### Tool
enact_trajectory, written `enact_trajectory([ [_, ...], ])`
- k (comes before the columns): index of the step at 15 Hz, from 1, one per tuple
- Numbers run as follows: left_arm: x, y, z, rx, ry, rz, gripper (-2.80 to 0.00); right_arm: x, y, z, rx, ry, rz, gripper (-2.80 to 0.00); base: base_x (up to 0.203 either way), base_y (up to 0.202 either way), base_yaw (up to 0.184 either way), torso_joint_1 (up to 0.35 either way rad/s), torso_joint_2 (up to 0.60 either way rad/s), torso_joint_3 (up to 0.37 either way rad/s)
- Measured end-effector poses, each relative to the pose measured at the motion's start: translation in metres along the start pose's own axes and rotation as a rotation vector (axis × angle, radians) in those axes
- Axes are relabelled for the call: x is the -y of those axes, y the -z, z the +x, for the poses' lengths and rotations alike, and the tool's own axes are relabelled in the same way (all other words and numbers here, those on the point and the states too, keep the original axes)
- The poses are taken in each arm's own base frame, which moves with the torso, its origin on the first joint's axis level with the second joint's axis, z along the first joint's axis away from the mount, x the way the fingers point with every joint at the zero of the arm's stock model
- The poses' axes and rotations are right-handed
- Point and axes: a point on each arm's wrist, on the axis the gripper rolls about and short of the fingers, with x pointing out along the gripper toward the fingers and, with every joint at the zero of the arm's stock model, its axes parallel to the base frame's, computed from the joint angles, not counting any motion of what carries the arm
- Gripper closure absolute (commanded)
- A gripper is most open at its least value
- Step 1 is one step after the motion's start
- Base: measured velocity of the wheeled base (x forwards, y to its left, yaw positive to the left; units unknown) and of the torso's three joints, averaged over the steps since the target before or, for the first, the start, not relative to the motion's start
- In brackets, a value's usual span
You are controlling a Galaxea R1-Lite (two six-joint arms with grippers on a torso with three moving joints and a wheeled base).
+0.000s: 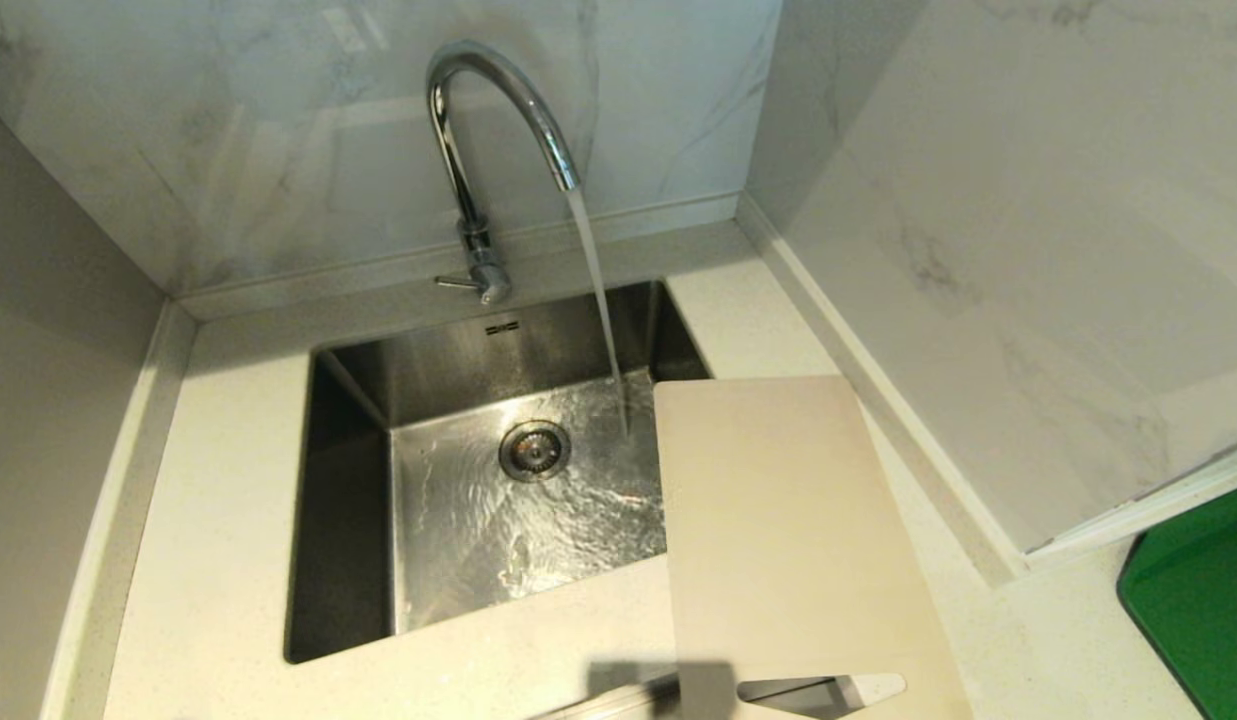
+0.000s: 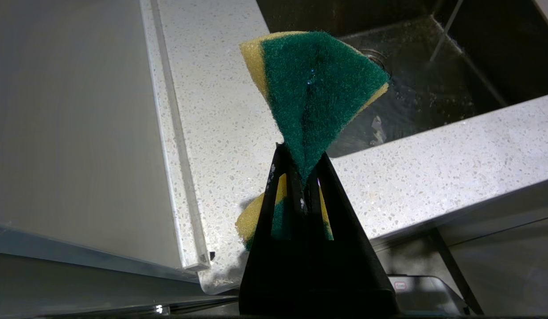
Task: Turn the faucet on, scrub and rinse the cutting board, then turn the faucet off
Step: Pick up the cutting board
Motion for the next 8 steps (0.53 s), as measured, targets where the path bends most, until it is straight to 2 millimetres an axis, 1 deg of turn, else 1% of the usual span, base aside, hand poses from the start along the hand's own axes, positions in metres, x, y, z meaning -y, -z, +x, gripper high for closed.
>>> enact_trajectory([
  [8, 0.0, 0.0, 0.0, 0.0, 0.0, 0.0, 0.0, 0.0, -0.0002, -0.0002, -0.007, 0.0, -0.006, 0.0, 0.0, 0.0, 0.0, 0.0, 0.0, 0.0],
])
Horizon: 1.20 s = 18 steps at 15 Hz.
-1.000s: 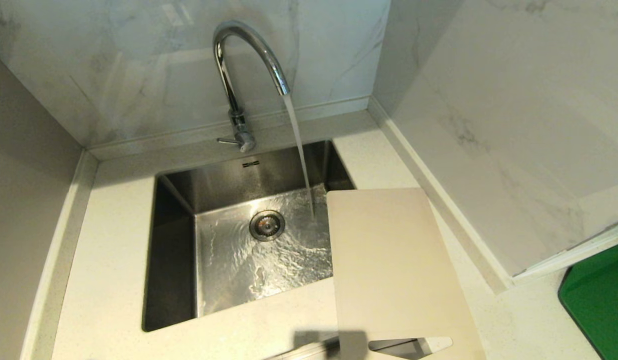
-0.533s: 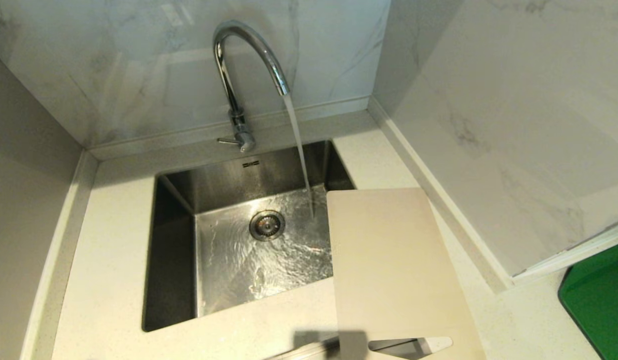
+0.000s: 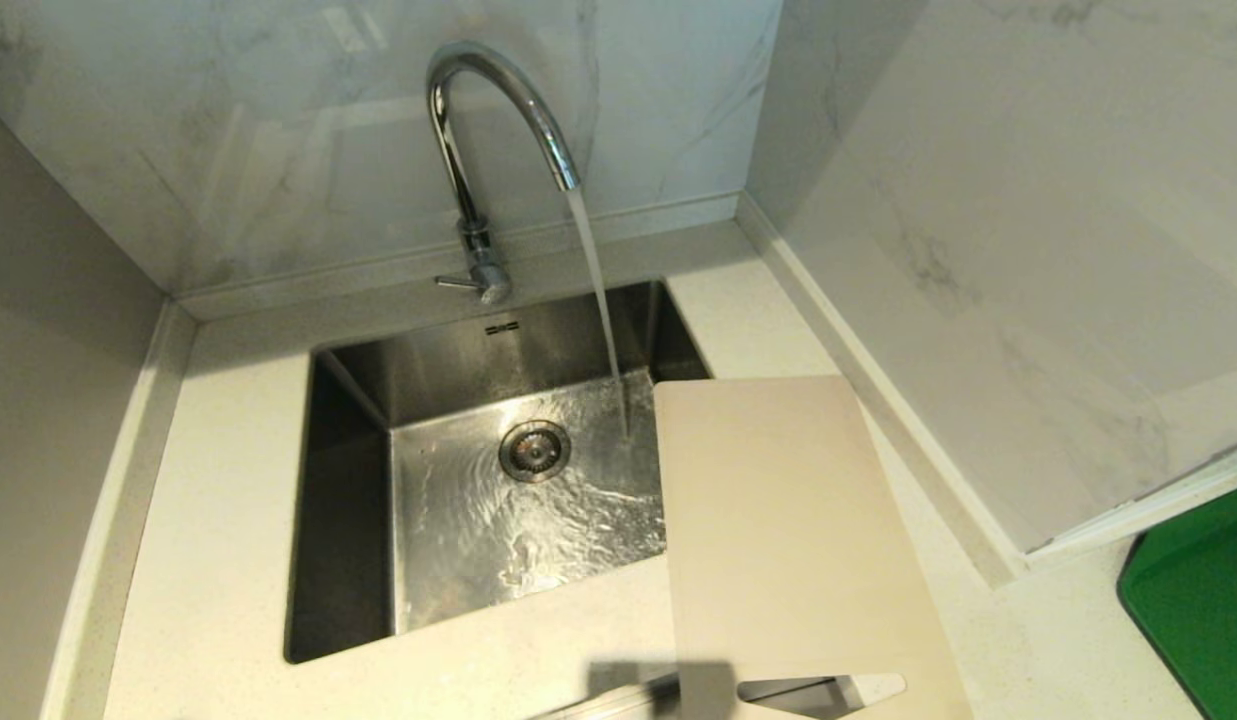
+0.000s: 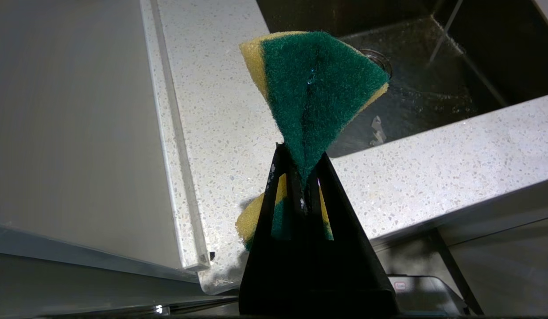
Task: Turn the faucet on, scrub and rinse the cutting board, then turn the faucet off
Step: Pick up the cutting board
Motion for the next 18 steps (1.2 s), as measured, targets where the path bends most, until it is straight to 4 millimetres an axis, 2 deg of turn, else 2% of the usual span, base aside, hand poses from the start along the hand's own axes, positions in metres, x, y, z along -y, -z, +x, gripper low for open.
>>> enact_trajectory([
  [4, 0.0, 0.0, 0.0, 0.0, 0.0, -0.001, 0.0, 0.0, -0.003, 0.004, -0.057, -0.01, -0.028, 0.0, 0.0, 0.0, 0.0, 0.0, 0.0, 0.0],
  [6, 0.0, 0.0, 0.0, 0.0, 0.0, -0.001, 0.0, -0.001, -0.017, 0.008, -0.083, -0.047, -0.038, 0.0, 0.0, 0.0, 0.0, 0.0, 0.0, 0.0],
  [9, 0.0, 0.0, 0.0, 0.0, 0.0, -0.001, 0.0, -0.003, -0.05, 0.016, -0.098, -0.11, -0.039, 0.0, 0.0, 0.0, 0.0, 0.0, 0.0, 0.0],
  [11, 0.0, 0.0, 0.0, 0.0, 0.0, 0.0, 0.0, -0.004, -0.068, 0.027, -0.144, -0.162, -0.043, 0.0, 0.0, 0.0, 0.0, 0.0, 0.0, 0.0],
  [14, 0.0, 0.0, 0.0, 0.0, 0.0, 0.0, 0.0, -0.005, -0.083, 0.053, -0.252, -0.208, -0.09, 0.0, 0.0, 0.0, 0.0, 0.0, 0.0, 0.0],
  [18, 0.0, 0.0, 0.0, 0.0, 0.0, 0.0, 0.0, -0.006, -0.084, 0.084, -0.392, -0.27, -0.272, 0.0, 0.0, 0.0, 0.0, 0.0, 0.0, 0.0],
])
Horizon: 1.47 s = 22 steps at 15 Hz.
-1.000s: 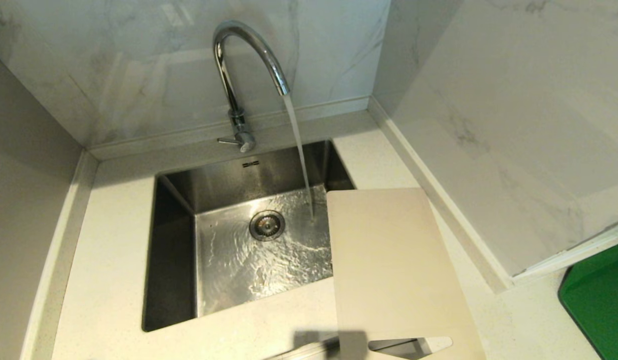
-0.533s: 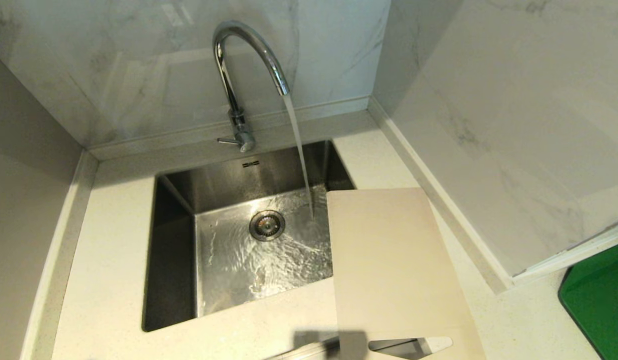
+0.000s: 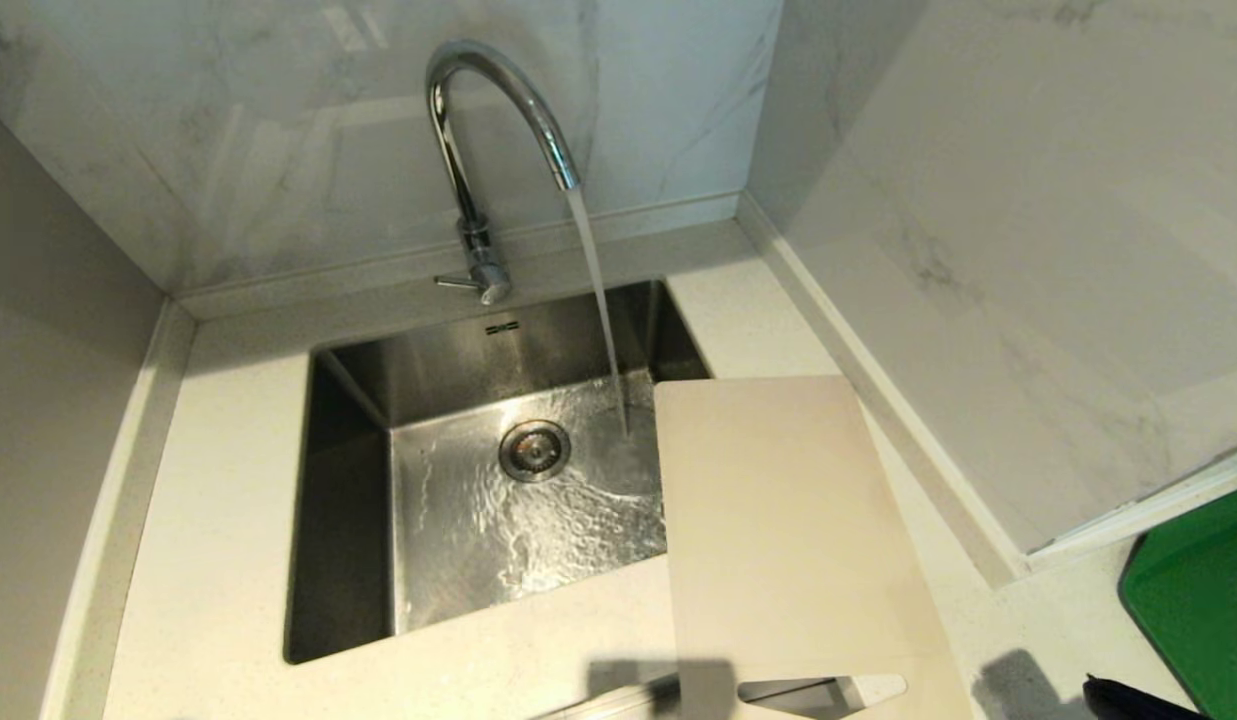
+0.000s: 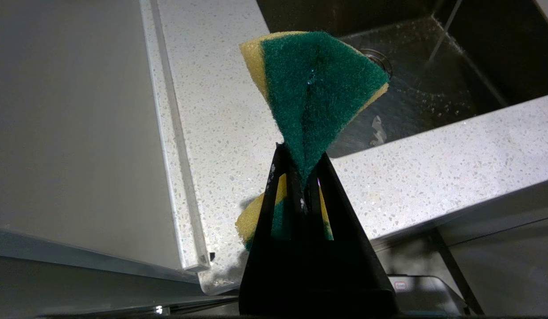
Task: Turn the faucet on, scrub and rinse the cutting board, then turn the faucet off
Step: Pick up the cutting board
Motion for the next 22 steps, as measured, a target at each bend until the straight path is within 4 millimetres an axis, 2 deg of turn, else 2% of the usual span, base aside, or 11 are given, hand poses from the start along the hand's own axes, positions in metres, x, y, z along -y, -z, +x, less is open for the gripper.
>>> enact_trajectory([
  [2, 0.0, 0.0, 0.0, -0.001, 0.0, 0.0, 0.0, 0.002, 0.0, 0.012, -0.076, -0.031, -0.069, 0.0, 0.0, 0.0, 0.0, 0.0, 0.0, 0.0],
  [9, 0.0, 0.0, 0.0, 0.0, 0.0, 0.0, 0.0, 0.012, -0.019, 0.046, -0.176, -0.113, -0.176, 0.0, 0.0, 0.0, 0.0, 0.0, 0.0, 0.0],
  [16, 0.0, 0.0, 0.0, 0.0, 0.0, 0.0, 0.0, -0.008, -0.031, 0.082, -0.27, -0.229, -0.29, 0.0, 0.0, 0.0, 0.0, 0.0, 0.0, 0.0],
  [17, 0.0, 0.0, 0.0, 0.0, 0.0, 0.0, 0.0, -0.013, -0.03, 0.085, -0.281, -0.245, -0.309, -2.8, 0.0, 0.0, 0.0, 0.0, 0.0, 0.0],
  [22, 0.0, 0.0, 0.0, 0.0, 0.0, 0.0, 0.0, -0.041, -0.024, 0.095, -0.342, -0.311, -0.462, -2.8, 0.0, 0.0, 0.0, 0.0, 0.0, 0.0],
])
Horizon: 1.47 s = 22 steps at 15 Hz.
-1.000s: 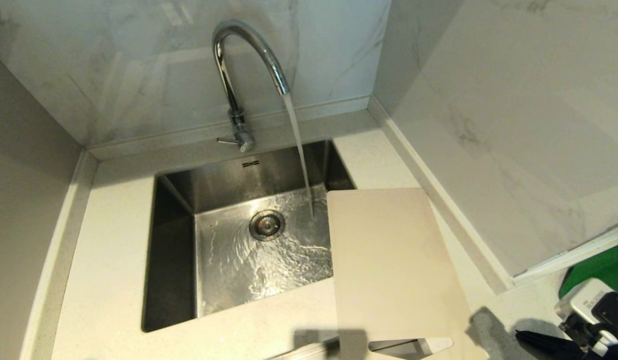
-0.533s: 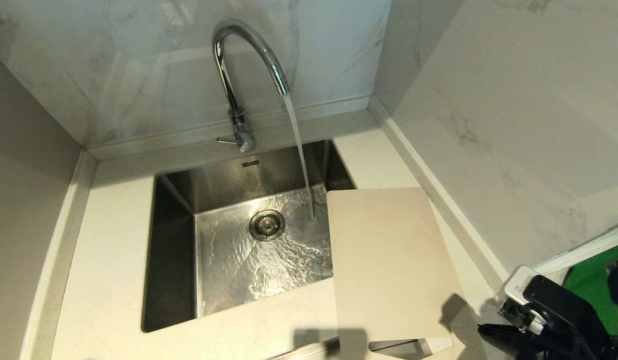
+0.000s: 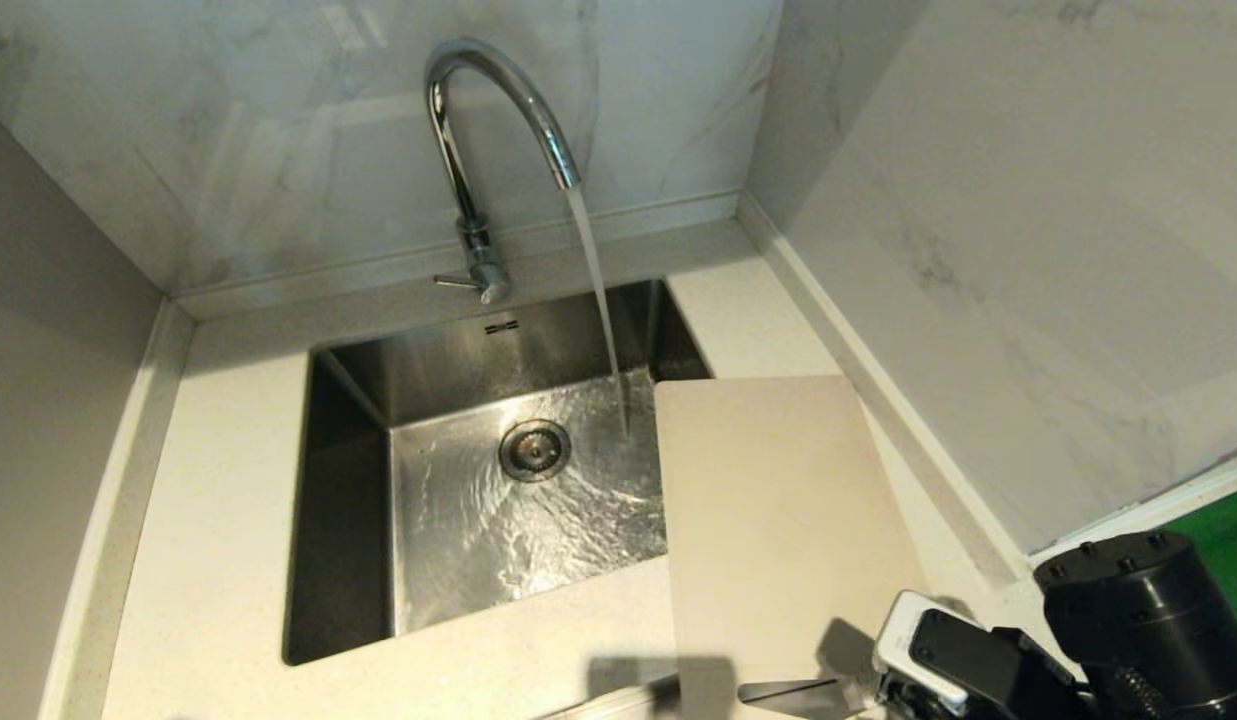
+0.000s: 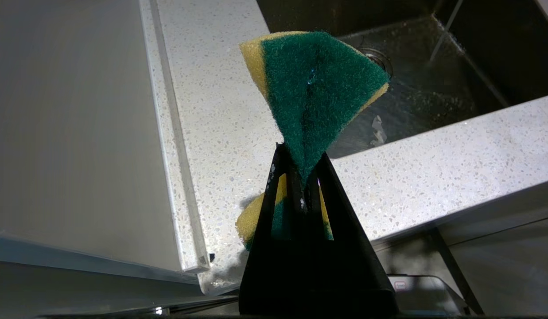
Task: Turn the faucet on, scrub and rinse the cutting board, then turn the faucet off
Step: Pick up the cutting board
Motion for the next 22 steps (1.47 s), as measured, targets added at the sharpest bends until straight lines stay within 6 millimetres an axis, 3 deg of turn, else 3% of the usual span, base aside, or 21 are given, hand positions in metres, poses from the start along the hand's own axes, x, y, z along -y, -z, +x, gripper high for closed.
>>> enact_trajectory([
  [8, 0.0, 0.0, 0.0, 0.0, 0.0, 0.0, 0.0, -0.035, 0.008, 0.018, -0.076, -0.154, -0.283, -2.8, 0.0, 0.0, 0.0, 0.0, 0.0, 0.0],
  [13, 0.0, 0.0, 0.0, 0.0, 0.0, 0.0, 0.0, -0.043, 0.01, 0.031, -0.213, -0.08, -0.455, -2.8, 0.0, 0.0, 0.0, 0.0, 0.0, 0.0],
  [22, 0.0, 0.0, 0.0, 0.0, 0.0, 0.0, 0.0, -0.045, -0.002, 0.057, -0.171, -0.069, -0.642, -2.8, 0.0, 0.0, 0.0, 0.0, 0.0, 0.0],
])
